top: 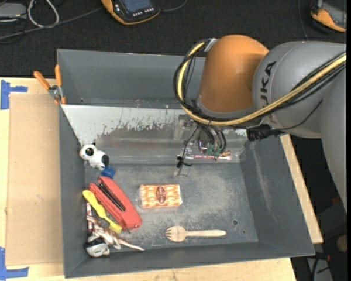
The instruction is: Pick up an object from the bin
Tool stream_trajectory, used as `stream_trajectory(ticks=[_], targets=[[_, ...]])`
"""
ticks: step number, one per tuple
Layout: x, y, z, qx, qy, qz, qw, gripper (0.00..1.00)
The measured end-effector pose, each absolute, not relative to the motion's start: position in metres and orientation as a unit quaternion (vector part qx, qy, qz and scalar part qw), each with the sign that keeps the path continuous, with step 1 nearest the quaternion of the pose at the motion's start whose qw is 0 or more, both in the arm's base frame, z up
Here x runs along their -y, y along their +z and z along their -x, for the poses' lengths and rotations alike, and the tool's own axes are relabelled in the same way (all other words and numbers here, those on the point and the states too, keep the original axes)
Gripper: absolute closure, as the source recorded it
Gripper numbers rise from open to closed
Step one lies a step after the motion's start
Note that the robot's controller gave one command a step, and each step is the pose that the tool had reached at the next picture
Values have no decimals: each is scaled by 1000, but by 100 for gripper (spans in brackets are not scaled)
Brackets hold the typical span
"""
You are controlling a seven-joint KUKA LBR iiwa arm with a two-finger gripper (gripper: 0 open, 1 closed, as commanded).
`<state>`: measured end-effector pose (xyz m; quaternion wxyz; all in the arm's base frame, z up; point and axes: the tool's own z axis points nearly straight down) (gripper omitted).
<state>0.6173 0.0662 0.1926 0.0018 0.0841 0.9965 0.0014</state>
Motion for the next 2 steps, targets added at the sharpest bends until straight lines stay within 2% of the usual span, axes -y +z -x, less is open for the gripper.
stream_trajectory(ticks=[1, 2], targets=[[-113, 135, -548, -999, 1, -41, -6, 0], [-85, 82, -552, -998, 1, -69, 2, 0]])
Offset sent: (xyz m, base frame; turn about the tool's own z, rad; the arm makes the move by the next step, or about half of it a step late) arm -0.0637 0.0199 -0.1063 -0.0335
